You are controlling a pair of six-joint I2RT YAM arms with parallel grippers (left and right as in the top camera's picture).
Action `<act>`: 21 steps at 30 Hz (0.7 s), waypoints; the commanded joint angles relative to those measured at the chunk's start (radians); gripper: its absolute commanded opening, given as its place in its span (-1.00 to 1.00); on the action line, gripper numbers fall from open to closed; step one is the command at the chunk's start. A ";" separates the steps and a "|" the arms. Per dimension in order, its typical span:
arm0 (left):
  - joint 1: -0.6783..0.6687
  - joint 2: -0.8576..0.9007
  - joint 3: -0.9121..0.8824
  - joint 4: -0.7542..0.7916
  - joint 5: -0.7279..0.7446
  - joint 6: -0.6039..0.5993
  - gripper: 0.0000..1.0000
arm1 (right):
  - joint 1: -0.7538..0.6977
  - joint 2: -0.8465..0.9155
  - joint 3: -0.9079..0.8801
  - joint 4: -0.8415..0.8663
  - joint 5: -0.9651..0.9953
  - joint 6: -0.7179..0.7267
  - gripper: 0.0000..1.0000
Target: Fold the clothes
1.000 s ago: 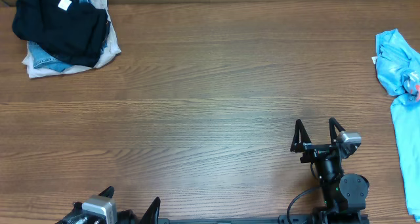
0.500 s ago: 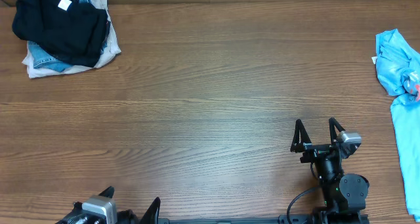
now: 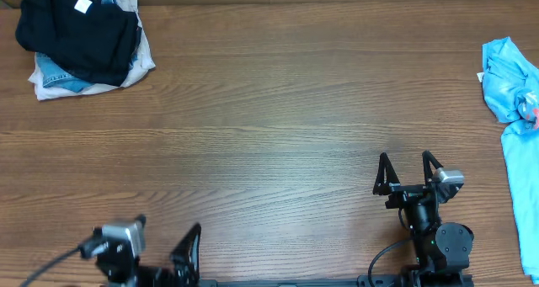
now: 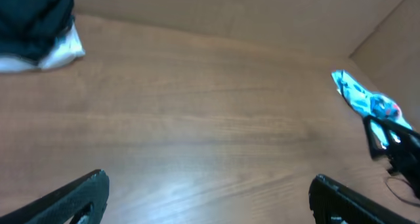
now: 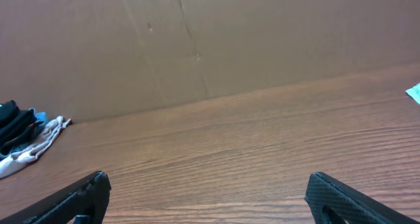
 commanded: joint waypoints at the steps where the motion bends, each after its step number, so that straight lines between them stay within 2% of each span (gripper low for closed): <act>1: -0.071 -0.066 -0.136 0.129 -0.048 -0.055 1.00 | 0.006 -0.009 -0.011 0.003 0.009 -0.010 1.00; 5: -0.142 -0.132 -0.295 0.273 -0.165 -0.147 1.00 | 0.006 -0.009 -0.011 0.003 0.009 -0.010 0.99; 16: -0.189 -0.231 -0.643 0.666 -0.303 -0.157 0.99 | 0.006 -0.009 -0.011 0.003 0.009 -0.010 1.00; 21: -0.190 -0.241 -0.745 0.790 -0.394 -0.218 1.00 | 0.006 -0.009 -0.011 0.003 0.009 -0.010 0.99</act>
